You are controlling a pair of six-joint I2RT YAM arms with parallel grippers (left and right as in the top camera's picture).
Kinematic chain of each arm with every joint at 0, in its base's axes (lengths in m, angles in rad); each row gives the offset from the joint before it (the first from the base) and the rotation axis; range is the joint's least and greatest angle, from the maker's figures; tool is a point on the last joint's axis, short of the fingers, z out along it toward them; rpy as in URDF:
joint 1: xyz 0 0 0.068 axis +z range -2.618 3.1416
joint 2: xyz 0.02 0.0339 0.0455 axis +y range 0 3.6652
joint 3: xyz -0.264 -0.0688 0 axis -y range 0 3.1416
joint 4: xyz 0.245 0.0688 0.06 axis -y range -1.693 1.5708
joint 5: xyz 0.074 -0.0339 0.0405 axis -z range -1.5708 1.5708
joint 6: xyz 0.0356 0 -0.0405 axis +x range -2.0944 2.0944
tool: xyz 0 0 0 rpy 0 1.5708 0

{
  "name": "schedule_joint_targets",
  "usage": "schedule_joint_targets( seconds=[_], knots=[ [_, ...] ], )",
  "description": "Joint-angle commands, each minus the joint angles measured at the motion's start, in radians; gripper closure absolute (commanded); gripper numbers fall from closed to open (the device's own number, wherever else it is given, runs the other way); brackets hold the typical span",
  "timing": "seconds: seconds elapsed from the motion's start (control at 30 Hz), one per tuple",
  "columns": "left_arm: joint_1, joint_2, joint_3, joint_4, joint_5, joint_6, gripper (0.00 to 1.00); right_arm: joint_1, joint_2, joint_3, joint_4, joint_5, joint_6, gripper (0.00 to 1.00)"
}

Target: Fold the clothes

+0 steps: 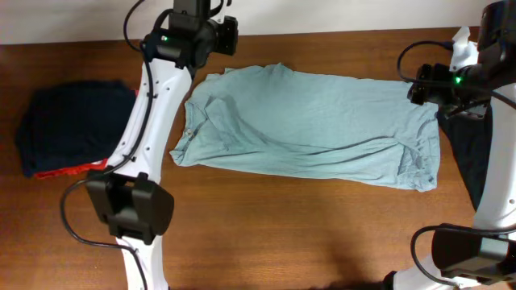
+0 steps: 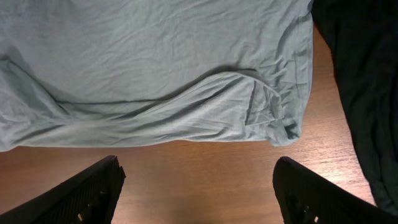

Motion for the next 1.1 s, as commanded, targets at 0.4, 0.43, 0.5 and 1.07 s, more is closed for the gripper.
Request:
schedule_joint_targets(
  seconds=[0.4, 0.43, 0.5, 1.07],
  knots=[
    [0.000, 0.092, 0.011, 0.078, -0.050, 0.027, 0.64, 0.005, -0.031, 0.017, 0.046, 0.015, -0.010, 0.16],
    [0.000, 0.092, 0.011, 0.079, -0.050, 0.027, 0.64, 0.005, -0.031, 0.017, 0.046, 0.015, -0.010, 0.16],
    [0.000, 0.097, 0.011, 0.084, -0.049, 0.027, 0.64, 0.005, -0.031, 0.017, 0.048, 0.015, -0.010, 0.16],
    [-0.005, 0.142, 0.011, 0.142, -0.046, 0.027, 0.64, 0.005, -0.031, 0.017, 0.076, 0.015, -0.010, 0.15]
  ],
)
